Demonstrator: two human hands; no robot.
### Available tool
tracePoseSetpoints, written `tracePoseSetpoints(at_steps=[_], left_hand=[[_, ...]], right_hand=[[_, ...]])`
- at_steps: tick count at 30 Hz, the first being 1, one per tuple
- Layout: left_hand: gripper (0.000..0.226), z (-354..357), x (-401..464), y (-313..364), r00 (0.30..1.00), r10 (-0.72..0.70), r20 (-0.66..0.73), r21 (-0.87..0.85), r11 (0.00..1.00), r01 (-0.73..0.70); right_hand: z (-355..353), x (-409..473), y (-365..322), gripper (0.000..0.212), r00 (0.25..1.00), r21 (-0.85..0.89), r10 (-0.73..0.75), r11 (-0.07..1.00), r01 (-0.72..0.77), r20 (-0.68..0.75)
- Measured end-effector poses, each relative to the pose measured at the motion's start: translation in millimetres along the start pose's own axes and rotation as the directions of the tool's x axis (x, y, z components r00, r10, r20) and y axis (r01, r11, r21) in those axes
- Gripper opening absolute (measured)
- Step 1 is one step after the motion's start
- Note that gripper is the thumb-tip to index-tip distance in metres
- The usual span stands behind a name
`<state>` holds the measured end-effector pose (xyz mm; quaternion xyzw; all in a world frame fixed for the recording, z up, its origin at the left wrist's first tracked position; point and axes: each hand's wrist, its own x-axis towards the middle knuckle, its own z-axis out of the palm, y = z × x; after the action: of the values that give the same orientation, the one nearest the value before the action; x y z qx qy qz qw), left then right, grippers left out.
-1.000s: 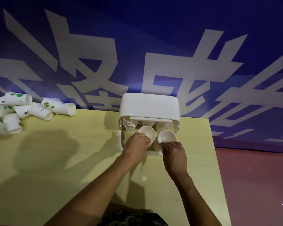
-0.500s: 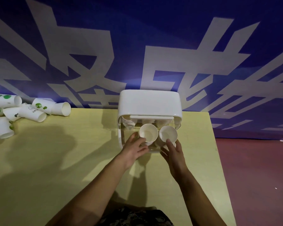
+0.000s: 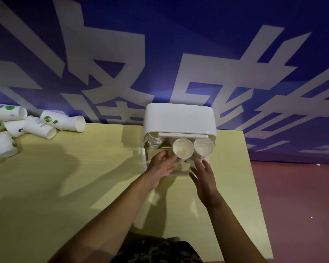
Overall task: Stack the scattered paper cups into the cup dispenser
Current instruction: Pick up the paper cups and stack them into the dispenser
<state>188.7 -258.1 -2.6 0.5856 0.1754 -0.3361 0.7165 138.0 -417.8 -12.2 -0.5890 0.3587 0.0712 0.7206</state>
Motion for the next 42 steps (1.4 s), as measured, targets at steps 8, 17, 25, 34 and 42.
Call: tracePoseSetpoints(at_steps=[8,17,25,34,42], left_hand=[[0.027,-107,-48,-9,0.92,0.272,-0.281,0.474,0.873,-0.113],[0.021,-297,-115,6,0.747,0.381,-0.546,0.567,0.824,-0.006],[0.018,-455,-143,33,0.418,0.353,-0.837,0.412,0.909,0.059],[0.038,-533,-129,45,0.314,0.207,-0.927,0.249,0.963,0.1],[0.023,-549,-116,48,0.303,0.338,-0.891,0.376,0.924,0.072]], right_hand=[[75,-53,49,0.011,0.985,-0.482,-0.087,0.864,0.149,0.147],[247,-81,76,0.008,0.946,-0.576,-0.043,0.784,0.231,0.32],[379,-76,90,0.01,0.955,-0.617,-0.043,0.755,0.223,0.293],[470,-29,91,0.037,0.995,-0.606,-0.034,0.791,0.082,0.089],[507,16,89,0.034,0.995,-0.543,-0.081,0.839,0.035,-0.061]])
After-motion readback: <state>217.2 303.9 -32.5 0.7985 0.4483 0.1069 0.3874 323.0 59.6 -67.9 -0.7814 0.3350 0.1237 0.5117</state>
